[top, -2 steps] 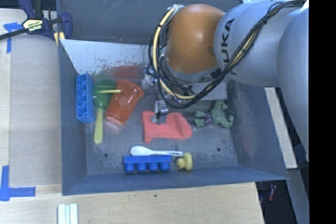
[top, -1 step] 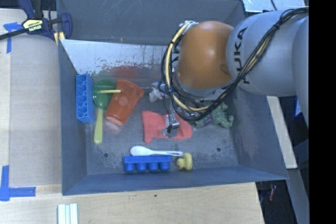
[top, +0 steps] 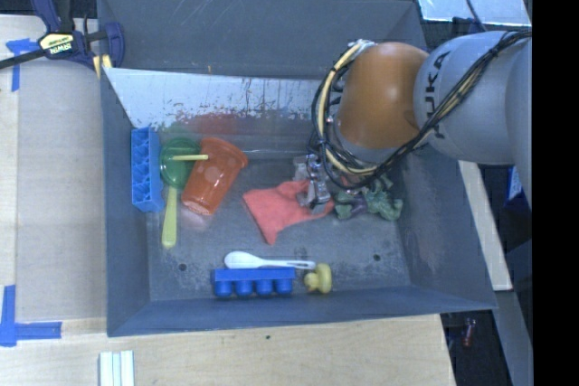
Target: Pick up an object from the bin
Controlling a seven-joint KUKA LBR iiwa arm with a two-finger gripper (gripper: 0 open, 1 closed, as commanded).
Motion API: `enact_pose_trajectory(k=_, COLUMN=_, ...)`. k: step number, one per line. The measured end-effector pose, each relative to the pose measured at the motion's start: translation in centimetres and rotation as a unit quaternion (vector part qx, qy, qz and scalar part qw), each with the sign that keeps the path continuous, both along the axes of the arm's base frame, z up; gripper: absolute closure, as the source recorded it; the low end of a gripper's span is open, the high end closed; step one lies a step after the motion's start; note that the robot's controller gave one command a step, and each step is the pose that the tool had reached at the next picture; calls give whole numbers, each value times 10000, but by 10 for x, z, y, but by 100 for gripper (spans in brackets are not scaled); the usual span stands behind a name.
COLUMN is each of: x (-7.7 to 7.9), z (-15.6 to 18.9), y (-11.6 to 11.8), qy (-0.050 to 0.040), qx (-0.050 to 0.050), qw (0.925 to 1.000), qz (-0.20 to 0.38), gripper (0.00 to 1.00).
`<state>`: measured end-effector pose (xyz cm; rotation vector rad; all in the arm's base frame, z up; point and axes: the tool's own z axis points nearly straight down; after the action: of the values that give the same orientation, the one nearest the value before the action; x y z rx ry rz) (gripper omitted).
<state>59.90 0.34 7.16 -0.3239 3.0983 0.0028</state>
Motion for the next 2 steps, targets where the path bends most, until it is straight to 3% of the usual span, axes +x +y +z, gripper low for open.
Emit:
enact_pose_trajectory(k=1, x=0, z=0, y=0, qy=0, qx=0, qw=10000, qz=-3, gripper=100)
enact_pose_trajectory(k=2, x=7, z=60, y=3, qy=25, qx=1, qw=10000, qz=21, gripper=100)
